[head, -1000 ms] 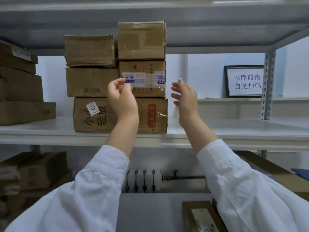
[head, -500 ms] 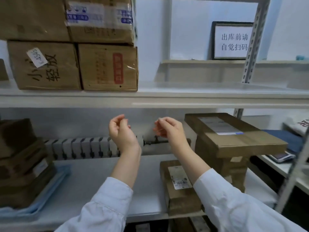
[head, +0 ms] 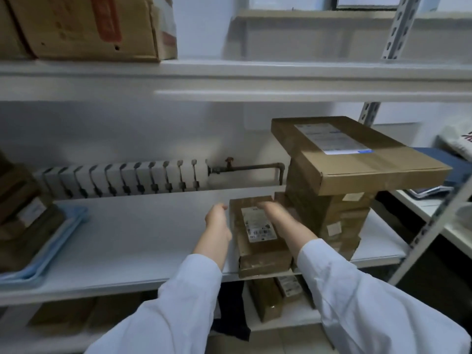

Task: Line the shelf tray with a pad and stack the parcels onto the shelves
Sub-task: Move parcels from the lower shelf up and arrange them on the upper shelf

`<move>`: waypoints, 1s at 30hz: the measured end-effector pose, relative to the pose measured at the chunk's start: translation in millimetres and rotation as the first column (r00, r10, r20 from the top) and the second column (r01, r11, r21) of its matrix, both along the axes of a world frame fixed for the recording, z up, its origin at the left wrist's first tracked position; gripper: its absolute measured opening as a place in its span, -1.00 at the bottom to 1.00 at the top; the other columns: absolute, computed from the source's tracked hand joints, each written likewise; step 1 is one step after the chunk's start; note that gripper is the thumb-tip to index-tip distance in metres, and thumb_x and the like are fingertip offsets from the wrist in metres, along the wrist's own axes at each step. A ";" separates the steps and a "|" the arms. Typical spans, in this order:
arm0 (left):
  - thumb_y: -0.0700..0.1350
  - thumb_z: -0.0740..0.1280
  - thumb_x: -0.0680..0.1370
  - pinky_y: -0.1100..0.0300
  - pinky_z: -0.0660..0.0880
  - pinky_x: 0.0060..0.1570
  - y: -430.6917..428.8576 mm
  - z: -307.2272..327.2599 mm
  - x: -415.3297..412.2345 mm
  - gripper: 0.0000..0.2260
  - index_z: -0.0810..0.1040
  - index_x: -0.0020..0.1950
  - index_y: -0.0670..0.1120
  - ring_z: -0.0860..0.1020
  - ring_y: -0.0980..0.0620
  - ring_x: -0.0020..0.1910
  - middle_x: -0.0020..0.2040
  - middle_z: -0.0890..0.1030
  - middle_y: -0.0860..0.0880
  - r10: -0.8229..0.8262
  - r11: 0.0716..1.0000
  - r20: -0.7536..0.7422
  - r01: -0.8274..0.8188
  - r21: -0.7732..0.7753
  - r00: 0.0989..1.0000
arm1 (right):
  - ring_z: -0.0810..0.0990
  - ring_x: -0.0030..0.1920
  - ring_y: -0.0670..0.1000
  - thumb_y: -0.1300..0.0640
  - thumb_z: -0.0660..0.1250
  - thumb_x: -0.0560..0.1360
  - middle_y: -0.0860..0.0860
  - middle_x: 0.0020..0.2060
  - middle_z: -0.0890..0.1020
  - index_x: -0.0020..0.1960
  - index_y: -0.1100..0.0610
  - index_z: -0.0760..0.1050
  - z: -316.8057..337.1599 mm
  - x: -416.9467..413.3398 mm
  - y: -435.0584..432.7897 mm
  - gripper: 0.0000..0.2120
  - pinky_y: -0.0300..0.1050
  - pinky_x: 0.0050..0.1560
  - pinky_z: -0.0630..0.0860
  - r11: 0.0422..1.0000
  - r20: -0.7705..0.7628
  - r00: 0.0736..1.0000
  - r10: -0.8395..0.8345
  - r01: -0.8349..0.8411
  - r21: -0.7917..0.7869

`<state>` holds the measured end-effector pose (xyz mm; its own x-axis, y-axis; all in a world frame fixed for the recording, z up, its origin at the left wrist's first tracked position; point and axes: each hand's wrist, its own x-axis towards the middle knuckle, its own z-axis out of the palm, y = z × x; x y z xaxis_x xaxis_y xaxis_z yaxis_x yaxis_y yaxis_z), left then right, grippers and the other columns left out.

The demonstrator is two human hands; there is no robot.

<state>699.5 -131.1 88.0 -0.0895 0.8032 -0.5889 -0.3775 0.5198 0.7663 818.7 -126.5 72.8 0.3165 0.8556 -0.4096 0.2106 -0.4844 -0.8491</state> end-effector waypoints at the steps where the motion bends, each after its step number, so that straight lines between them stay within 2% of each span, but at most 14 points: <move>1: -0.14 0.19 0.59 0.06 0.38 0.15 -4.1 -4.1 3.5 -0.72 0.37 0.28 -0.18 0.44 -0.18 0.19 0.21 0.47 -0.18 -0.048 0.998 -0.015 0.048 -0.032 0.999 | 0.54 0.14 0.15 -0.04 0.18 0.57 0.13 0.12 0.57 0.22 0.18 0.45 -5.0 3.2 -3.5 -0.65 0.02 0.23 0.44 1.000 -0.029 1.000 0.013 -0.013 -0.008; 3: -0.09 0.17 0.60 -0.05 0.26 0.31 -10.4 -13.5 10.4 -0.76 0.40 0.17 -0.22 0.41 -0.23 0.22 0.12 0.47 -0.18 -0.153 0.980 -0.040 0.146 -0.137 0.987 | 0.54 0.10 0.13 -0.04 0.20 0.57 0.10 0.03 0.57 0.16 0.15 0.46 -15.0 9.5 -8.5 -0.70 -0.01 0.20 0.43 1.000 -0.079 0.997 0.017 -0.018 -0.009; 5: -0.03 0.16 0.60 -0.10 0.18 0.36 -15.2 -24.4 11.9 -0.67 0.36 -0.16 -0.29 0.44 -0.25 -0.02 -0.13 0.45 -0.16 -0.254 0.943 -0.026 0.241 -0.229 0.967 | 0.56 0.05 0.11 -0.03 0.24 0.55 0.10 0.03 0.59 0.16 0.15 0.48 -22.9 13.4 -10.7 -0.69 0.00 0.20 0.44 1.000 -0.103 0.995 0.010 -0.010 0.007; 7: 0.01 0.18 0.58 -0.09 0.26 0.30 -15.0 -37.0 12.8 -0.67 0.33 -0.25 -0.21 0.42 -0.20 -0.17 -0.22 0.44 -0.17 -0.303 0.921 -0.023 0.287 -0.264 0.953 | 0.55 0.05 0.11 -0.02 0.25 0.54 0.12 0.08 0.60 0.17 0.15 0.48 -27.6 16.1 -11.5 -0.70 0.01 0.22 0.43 1.000 -0.118 0.993 0.007 -0.005 0.017; 11: -0.01 0.21 0.57 0.07 0.41 -0.19 -9.1 -50.4 13.0 -0.77 0.49 -0.08 -0.18 0.50 -0.12 -0.25 -0.21 0.54 -0.15 -0.345 0.922 -0.086 0.320 -0.220 0.935 | 0.49 0.02 0.04 0.06 0.20 0.58 0.06 0.02 0.55 0.12 0.13 0.44 -28.4 22.6 -10.7 -0.82 -0.09 0.12 0.38 1.000 -0.157 0.987 0.022 -0.019 0.018; 13: -0.04 0.23 0.58 0.09 0.46 -0.30 -7.3 -49.5 10.2 -0.78 0.52 0.02 -0.19 0.55 -0.10 -0.26 -0.18 0.58 -0.16 -0.310 0.943 -0.124 0.288 -0.167 0.943 | 0.52 0.13 0.08 0.05 0.20 0.58 0.08 0.10 0.58 0.18 0.18 0.46 -26.5 23.9 -9.3 -0.74 -0.03 0.25 0.39 1.000 -0.177 0.984 0.019 -0.015 0.026; 16: -0.01 0.37 0.48 -0.07 0.60 -0.09 0.7 -52.7 3.4 -0.62 0.45 0.22 -0.16 0.62 -0.19 -0.10 -0.01 0.62 -0.22 -0.276 0.961 -0.126 0.273 -0.039 0.953 | 0.53 0.16 0.13 0.03 0.22 0.57 0.11 0.11 0.60 0.21 0.16 0.47 -19.4 22.5 -6.8 -0.71 0.06 0.33 0.38 0.999 -0.188 0.982 -0.004 0.012 0.039; 18: 0.02 0.42 0.46 -0.19 0.55 0.03 1.1 -46.1 -1.0 -0.56 0.34 0.23 -0.07 0.59 -0.24 0.02 0.10 0.57 -0.21 -0.236 0.967 -0.163 0.247 0.053 0.958 | 0.55 -0.01 0.08 0.02 0.22 0.56 0.08 -0.07 0.59 0.11 0.15 0.47 -14.0 20.9 -5.1 -0.77 -0.03 0.16 0.47 0.998 -0.197 0.980 -0.024 0.034 0.047; 20: 0.08 0.41 0.46 -0.17 0.54 0.05 0.3 -38.1 -6.1 -0.55 0.30 0.22 0.00 0.56 -0.23 0.06 0.12 0.54 -0.18 -0.204 0.966 -0.176 0.227 0.123 0.963 | 0.52 -0.17 0.03 -0.01 0.22 0.56 0.05 -0.21 0.54 0.05 0.14 0.44 -6.1 14.6 -5.3 -0.78 -0.12 -0.10 0.47 0.997 -0.198 0.979 -0.054 0.066 0.051; 23: 0.21 0.41 0.38 -0.18 0.53 0.10 -1.4 -29.4 -12.7 -0.42 0.34 0.30 0.03 0.55 -0.21 0.11 0.18 0.53 -0.14 -0.145 0.960 -0.254 0.198 0.199 0.956 | 0.55 -0.17 0.04 -0.04 0.23 0.55 0.07 -0.23 0.53 0.14 0.17 0.46 7.1 1.5 -1.0 -0.69 -0.10 -0.07 0.51 0.994 -0.164 0.982 -0.090 0.098 0.046; 25: 0.17 0.41 0.40 -0.17 0.54 0.10 -3.8 -23.0 -23.3 -0.45 0.38 0.31 0.02 0.55 -0.19 0.09 0.15 0.55 -0.12 -0.073 0.960 -0.278 0.143 0.241 0.958 | 0.53 -0.20 0.03 0.01 0.21 0.57 0.08 -0.24 0.51 0.23 0.20 0.44 14.4 -6.4 -1.3 -0.67 -0.13 -0.14 0.48 0.994 -0.140 0.986 -0.091 0.098 0.045; 26: 0.14 0.41 0.41 -0.15 0.54 0.09 -5.2 -19.0 -29.0 -0.51 0.41 0.27 0.01 0.56 -0.18 0.07 0.11 0.56 -0.11 -0.031 0.958 -0.267 0.104 0.266 0.963 | 0.54 -0.19 0.05 0.06 0.21 0.57 0.10 -0.20 0.52 0.27 0.22 0.42 19.8 -9.9 -3.0 -0.66 -0.14 -0.18 0.44 0.993 -0.136 0.986 -0.098 0.105 0.049; 28: 0.11 0.41 0.39 -0.15 0.56 0.05 -9.0 -8.9 -45.5 -0.58 0.51 0.17 -0.05 0.59 -0.16 0.00 0.02 0.61 -0.12 0.048 0.950 -0.240 0.030 0.311 0.970 | 0.55 0.04 0.15 0.15 0.23 0.56 0.19 0.05 0.55 0.38 0.28 0.33 30.7 -16.0 -5.5 -0.57 -0.13 -0.17 0.41 0.981 -0.177 0.973 -0.151 0.169 0.092; 30: 0.08 0.41 0.38 -0.14 0.56 0.06 -11.5 -1.6 -64.9 -0.72 0.57 -0.02 -0.05 0.59 -0.16 -0.03 -0.07 0.61 -0.11 0.126 0.938 -0.202 -0.051 0.342 0.971 | 0.47 0.21 0.15 0.13 0.28 0.53 0.20 0.23 0.47 0.47 0.25 0.16 35.7 -18.7 -8.7 -0.41 -0.08 -0.04 0.38 0.952 -0.257 0.940 -0.224 0.268 0.151</move>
